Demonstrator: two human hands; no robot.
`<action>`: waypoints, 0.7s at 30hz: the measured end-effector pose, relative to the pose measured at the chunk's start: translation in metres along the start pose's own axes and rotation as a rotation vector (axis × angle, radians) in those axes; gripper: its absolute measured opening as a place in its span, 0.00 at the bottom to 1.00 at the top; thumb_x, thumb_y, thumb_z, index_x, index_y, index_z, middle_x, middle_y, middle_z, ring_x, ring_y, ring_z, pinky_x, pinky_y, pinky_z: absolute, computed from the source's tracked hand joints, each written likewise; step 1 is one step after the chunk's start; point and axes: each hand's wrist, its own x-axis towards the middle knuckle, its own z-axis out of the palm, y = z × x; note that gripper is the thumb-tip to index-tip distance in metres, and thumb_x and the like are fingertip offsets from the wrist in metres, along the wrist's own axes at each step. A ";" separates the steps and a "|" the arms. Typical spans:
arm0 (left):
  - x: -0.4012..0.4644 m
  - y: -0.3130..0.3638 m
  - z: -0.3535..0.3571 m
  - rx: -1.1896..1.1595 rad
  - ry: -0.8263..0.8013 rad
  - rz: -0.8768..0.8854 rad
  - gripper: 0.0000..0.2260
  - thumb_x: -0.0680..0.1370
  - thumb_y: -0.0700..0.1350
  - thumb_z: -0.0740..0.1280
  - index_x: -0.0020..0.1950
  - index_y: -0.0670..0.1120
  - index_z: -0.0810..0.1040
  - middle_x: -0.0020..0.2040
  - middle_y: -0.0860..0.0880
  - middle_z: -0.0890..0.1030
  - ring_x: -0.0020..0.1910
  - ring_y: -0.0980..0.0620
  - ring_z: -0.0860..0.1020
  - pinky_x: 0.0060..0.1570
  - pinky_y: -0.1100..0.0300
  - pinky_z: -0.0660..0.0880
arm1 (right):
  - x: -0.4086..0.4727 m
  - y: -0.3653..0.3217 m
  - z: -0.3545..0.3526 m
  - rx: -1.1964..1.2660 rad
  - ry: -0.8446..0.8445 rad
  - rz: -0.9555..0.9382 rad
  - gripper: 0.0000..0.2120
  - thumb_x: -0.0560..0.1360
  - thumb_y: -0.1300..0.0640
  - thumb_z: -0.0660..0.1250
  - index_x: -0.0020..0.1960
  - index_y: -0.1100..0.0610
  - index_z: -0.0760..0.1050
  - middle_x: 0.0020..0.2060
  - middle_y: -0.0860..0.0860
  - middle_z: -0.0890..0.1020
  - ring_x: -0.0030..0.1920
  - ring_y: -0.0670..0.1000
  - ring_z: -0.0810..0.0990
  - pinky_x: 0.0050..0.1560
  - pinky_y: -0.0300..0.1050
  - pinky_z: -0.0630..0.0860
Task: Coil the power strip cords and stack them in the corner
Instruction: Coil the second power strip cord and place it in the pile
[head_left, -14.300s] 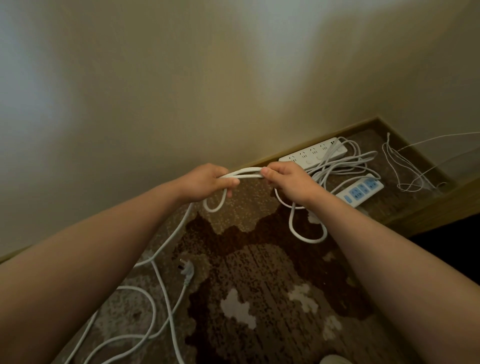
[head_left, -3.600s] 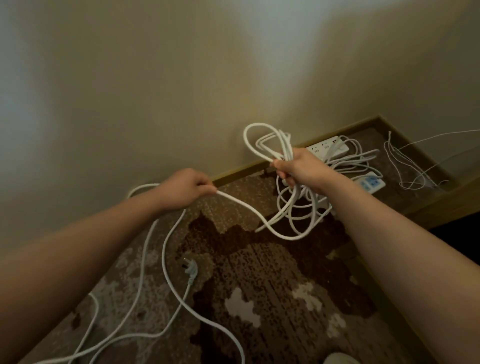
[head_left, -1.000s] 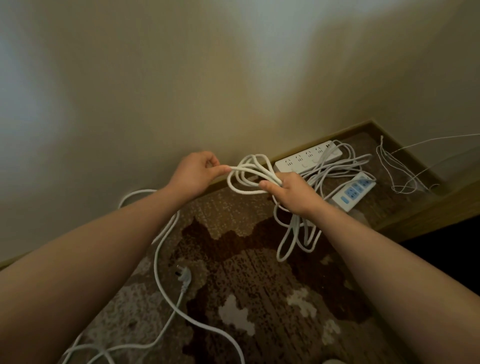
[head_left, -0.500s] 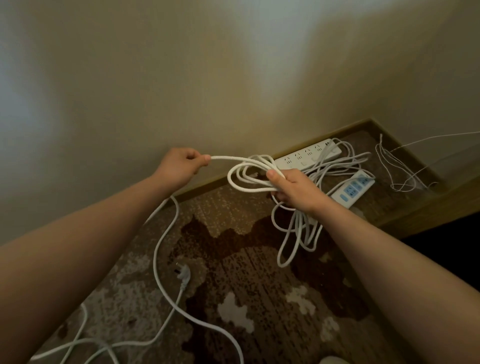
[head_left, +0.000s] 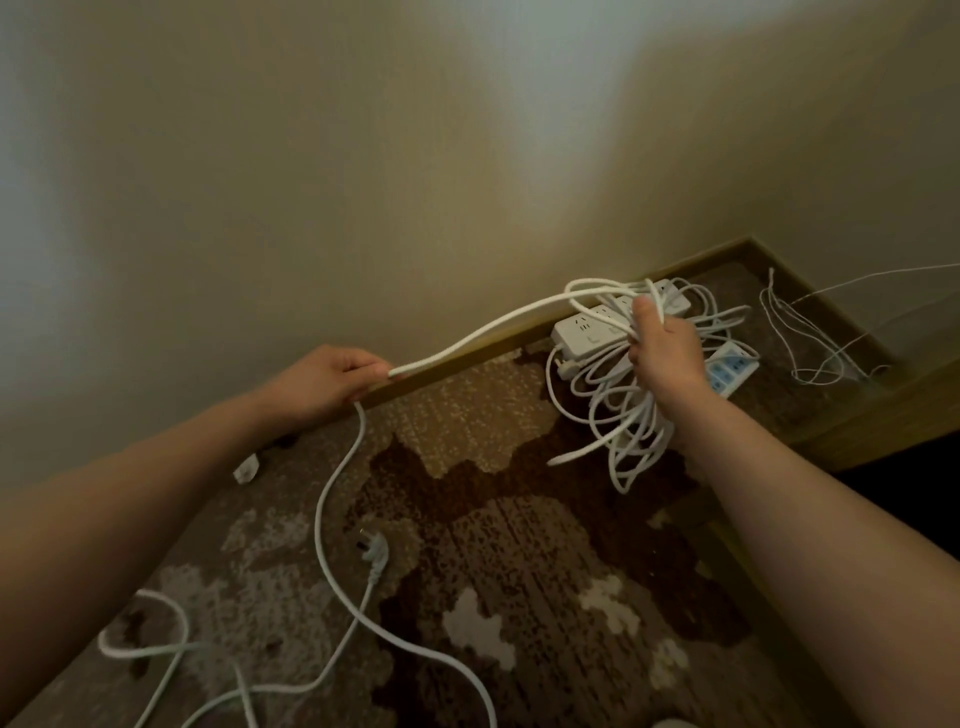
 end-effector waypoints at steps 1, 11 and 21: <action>0.000 -0.002 -0.006 -0.033 0.015 -0.021 0.11 0.81 0.45 0.60 0.47 0.44 0.81 0.26 0.55 0.69 0.24 0.60 0.64 0.28 0.63 0.62 | 0.001 0.000 0.000 -0.013 0.026 0.012 0.22 0.80 0.38 0.57 0.38 0.53 0.76 0.31 0.52 0.75 0.33 0.54 0.74 0.36 0.50 0.70; 0.030 0.074 0.051 -0.488 0.221 -0.022 0.10 0.81 0.44 0.60 0.48 0.47 0.82 0.24 0.56 0.68 0.22 0.58 0.62 0.21 0.69 0.60 | -0.017 -0.012 0.025 -0.221 0.003 -0.207 0.28 0.82 0.39 0.53 0.37 0.58 0.75 0.30 0.52 0.76 0.31 0.53 0.75 0.34 0.48 0.67; 0.020 0.084 0.136 -0.085 0.274 0.085 0.09 0.80 0.45 0.59 0.53 0.49 0.79 0.38 0.53 0.79 0.37 0.55 0.75 0.39 0.58 0.71 | -0.026 -0.006 0.036 -0.172 -0.118 -0.241 0.26 0.82 0.41 0.56 0.35 0.59 0.73 0.29 0.55 0.74 0.29 0.53 0.74 0.33 0.48 0.69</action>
